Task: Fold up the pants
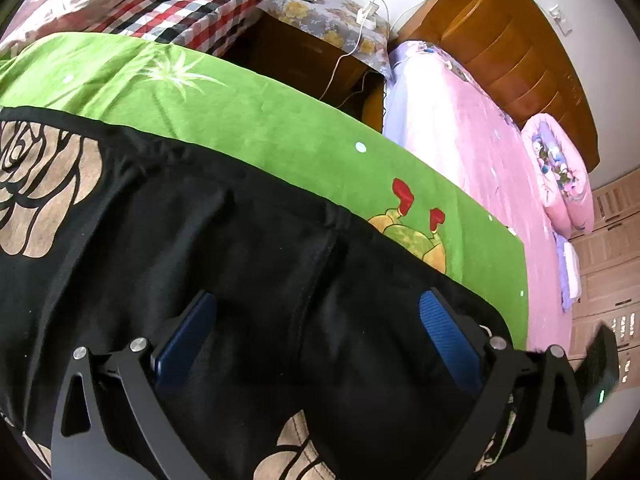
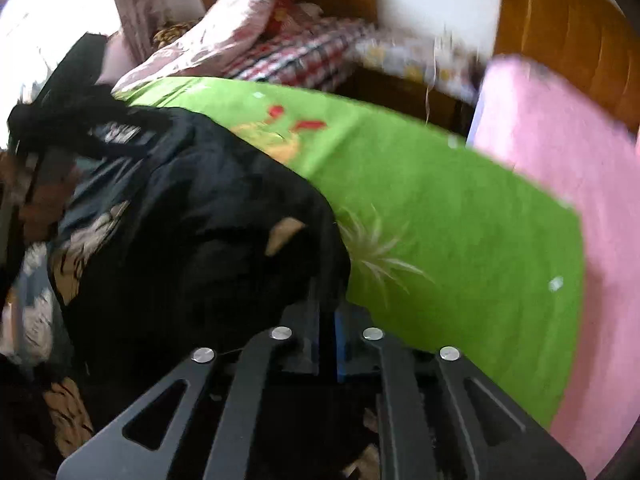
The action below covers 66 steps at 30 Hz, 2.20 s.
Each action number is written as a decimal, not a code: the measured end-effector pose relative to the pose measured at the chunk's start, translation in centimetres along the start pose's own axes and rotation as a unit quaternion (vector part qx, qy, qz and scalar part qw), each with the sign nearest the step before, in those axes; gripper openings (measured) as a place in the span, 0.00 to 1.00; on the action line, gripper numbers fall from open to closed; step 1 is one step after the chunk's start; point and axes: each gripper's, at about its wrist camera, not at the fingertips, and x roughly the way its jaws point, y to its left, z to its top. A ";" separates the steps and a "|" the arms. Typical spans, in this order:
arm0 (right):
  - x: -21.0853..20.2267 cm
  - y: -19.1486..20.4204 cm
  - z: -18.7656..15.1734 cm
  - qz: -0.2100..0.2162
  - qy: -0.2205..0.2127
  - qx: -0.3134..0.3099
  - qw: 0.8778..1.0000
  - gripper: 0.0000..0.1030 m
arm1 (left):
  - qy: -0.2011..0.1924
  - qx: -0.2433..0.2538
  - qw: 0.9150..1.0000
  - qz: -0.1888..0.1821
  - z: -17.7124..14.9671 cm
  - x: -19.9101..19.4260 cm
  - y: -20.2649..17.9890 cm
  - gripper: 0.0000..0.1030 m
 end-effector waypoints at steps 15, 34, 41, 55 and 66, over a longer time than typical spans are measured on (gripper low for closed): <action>-7.7 9.4 -6.1 -0.098 -0.112 -0.056 0.987 0.06 | 0.036 -0.033 0.999 -0.016 -1.8 -0.1 -0.3 0.11; -11.7 17.6 -21.1 -0.112 -0.078 0.000 0.991 0.51 | -0.105 0.115 0.987 -0.045 -29.6 -13.5 8.3 0.28; -16.5 16.3 -24.8 -0.055 -0.178 0.175 0.967 0.61 | -0.135 0.058 0.983 -0.108 -29.5 -16.8 12.8 0.72; -11.7 9.7 -22.4 -0.026 -0.160 0.375 0.913 0.61 | -0.187 -0.003 0.979 -0.078 -27.3 -21.5 21.3 0.80; -11.4 9.1 -23.1 -0.027 -0.153 0.400 0.903 0.60 | -0.187 -0.012 0.980 -0.067 -26.2 -22.0 23.9 0.83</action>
